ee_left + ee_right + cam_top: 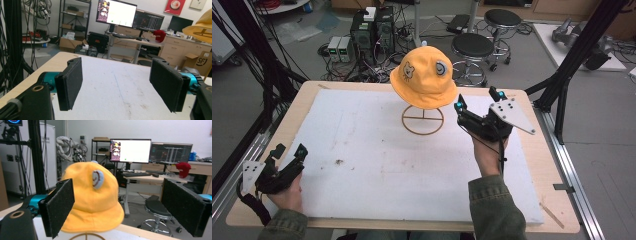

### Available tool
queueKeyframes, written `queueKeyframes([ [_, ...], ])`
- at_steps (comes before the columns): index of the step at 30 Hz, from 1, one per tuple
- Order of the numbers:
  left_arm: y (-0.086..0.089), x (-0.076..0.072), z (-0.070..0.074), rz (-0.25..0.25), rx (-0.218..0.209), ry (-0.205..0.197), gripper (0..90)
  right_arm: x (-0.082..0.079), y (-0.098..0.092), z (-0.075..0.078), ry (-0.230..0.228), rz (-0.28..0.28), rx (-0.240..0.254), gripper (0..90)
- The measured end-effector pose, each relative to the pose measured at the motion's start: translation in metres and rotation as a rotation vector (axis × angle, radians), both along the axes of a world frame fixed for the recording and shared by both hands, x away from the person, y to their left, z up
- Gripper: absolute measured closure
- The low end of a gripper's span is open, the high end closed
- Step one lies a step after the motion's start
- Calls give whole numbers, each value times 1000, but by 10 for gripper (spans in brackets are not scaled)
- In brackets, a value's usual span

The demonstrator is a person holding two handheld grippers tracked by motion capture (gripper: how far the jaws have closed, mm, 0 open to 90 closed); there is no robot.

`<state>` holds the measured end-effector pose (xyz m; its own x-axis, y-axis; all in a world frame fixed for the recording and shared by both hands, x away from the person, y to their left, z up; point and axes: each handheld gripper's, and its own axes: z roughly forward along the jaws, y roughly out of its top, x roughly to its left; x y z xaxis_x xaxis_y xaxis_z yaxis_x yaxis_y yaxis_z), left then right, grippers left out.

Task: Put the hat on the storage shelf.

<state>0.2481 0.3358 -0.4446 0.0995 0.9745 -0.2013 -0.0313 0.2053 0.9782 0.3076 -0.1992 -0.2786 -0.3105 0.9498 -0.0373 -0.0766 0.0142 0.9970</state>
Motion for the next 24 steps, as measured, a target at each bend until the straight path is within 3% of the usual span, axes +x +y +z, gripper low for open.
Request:
queueKeyframes([
  [8, 0, 0, 0, 0, -2, 1, 272, -14, -29, -17, 15, -38, 13, 109],
  [24, 0, -1, 0, 4, -2, 5, 272, -32, -58, -48, 58, -79, 41, 109],
])
